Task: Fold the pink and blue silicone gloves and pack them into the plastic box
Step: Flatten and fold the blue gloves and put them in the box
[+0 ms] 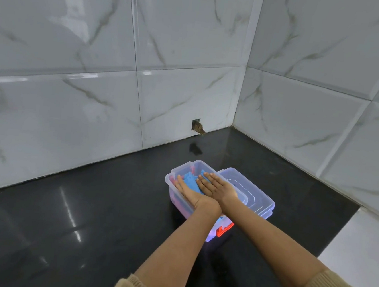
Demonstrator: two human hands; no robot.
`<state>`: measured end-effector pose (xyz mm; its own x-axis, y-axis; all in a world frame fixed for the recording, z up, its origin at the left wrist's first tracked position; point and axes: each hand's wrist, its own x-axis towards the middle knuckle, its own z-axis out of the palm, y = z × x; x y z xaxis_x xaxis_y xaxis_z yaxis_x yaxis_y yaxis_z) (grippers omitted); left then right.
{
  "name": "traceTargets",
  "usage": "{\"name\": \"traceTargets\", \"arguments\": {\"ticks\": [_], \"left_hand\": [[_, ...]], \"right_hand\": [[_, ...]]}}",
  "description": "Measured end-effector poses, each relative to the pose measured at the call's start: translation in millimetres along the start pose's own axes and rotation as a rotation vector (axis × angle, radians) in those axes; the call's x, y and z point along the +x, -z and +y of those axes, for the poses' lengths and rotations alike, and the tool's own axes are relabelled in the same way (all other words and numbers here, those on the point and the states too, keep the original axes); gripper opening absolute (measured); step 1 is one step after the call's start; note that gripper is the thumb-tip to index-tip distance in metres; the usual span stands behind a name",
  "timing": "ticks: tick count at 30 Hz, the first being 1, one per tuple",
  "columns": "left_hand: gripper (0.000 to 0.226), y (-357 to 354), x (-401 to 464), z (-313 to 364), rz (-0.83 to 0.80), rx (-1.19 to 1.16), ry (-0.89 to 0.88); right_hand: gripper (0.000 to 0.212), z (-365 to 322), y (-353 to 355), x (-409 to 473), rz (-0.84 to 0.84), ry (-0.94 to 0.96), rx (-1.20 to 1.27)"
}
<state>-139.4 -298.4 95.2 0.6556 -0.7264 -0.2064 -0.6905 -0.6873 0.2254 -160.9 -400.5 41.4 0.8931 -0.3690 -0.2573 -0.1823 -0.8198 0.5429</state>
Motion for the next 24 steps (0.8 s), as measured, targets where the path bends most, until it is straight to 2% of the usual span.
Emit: {"name": "traceTargets", "arguments": {"ticks": [2, 3, 5, 6, 8, 10, 12, 13, 15, 17, 20, 24], "left_hand": [[0.054, -14, 10, -14, -0.041, -0.121, -0.027], [0.056, -20, 12, -17, -0.026, -0.115, 0.047], [0.063, -19, 9, -29, 0.14, 0.011, 0.146], [0.064, -19, 6, -36, 0.203, -0.033, 0.11], [0.066, -27, 4, -51, 0.363, -0.293, 0.004], [0.068, -34, -3, -63, 0.432, -0.677, -0.018], [0.073, -39, -12, -67, 0.356, -1.105, 0.069], [0.075, -42, -14, -69, 0.299, -1.245, 0.121], [0.077, -50, -18, -70, 0.175, -1.326, 0.134], [0.07, -60, -19, -68, 0.097, -1.396, 0.018], [0.05, -72, -16, -64, 0.052, -1.463, -0.102], [0.044, -73, -19, -72, 0.06, -1.481, -0.138]], "right_hand": [[0.065, 0, 6, -4, 0.112, 0.001, 0.116], [0.058, 0, 9, -5, 0.185, -0.003, 0.178], [0.046, 3, 15, -9, 0.34, -0.012, 0.335], [0.042, 5, 16, -12, 0.399, -0.034, 0.461], [0.036, 11, 13, -17, 0.539, -0.118, 0.85], [0.032, 20, 9, -23, 0.587, -0.228, 1.248], [0.031, 30, 2, -26, 0.514, -0.27, 1.532], [0.034, 33, -2, -27, 0.438, -0.273, 1.635], [0.038, 36, -13, -28, 0.259, -0.268, 1.809], [0.035, 32, -23, -29, 0.131, -0.261, 1.957], [0.042, 22, -33, -30, 0.113, -0.279, 2.125], [0.041, 9, -27, -35, 0.083, -0.298, 2.274]]}}
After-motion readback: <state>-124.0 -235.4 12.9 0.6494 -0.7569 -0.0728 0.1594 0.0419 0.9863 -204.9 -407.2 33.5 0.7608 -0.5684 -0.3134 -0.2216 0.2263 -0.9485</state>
